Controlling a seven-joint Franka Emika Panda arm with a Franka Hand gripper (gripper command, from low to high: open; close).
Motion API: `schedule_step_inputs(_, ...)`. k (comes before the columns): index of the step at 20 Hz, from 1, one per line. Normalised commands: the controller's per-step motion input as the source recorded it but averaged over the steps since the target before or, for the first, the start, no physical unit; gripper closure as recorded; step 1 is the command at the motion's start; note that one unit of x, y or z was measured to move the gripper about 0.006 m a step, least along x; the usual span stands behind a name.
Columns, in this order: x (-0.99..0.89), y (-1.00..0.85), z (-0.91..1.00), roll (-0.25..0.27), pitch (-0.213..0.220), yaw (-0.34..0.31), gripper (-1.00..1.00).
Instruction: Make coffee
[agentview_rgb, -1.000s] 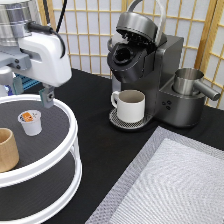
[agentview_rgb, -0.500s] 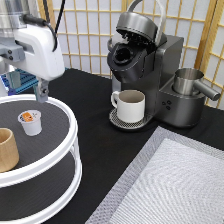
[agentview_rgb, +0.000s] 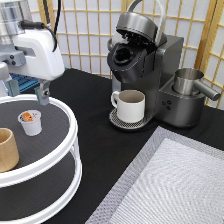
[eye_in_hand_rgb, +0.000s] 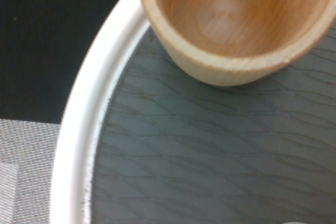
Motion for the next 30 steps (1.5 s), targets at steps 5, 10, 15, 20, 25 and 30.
schedule_step_inputs(5, 0.13, -0.06, -0.16, -0.001, 0.003, 0.041, -1.00)
schedule_step_inputs(10, 0.04, -0.08, -0.32, 0.020, 0.022, 0.035, -1.00)
schedule_step_inputs(15, -0.32, -0.13, -0.35, 0.026, 0.042, 0.017, -1.00)
schedule_step_inputs(20, -0.36, -0.08, -0.23, 0.027, 0.034, 0.018, -1.00)
schedule_step_inputs(25, -0.27, -0.01, -0.09, 0.008, 0.040, 0.011, -1.00)
schedule_step_inputs(30, -0.07, -0.04, 0.07, 0.009, 0.042, 0.006, 1.00)
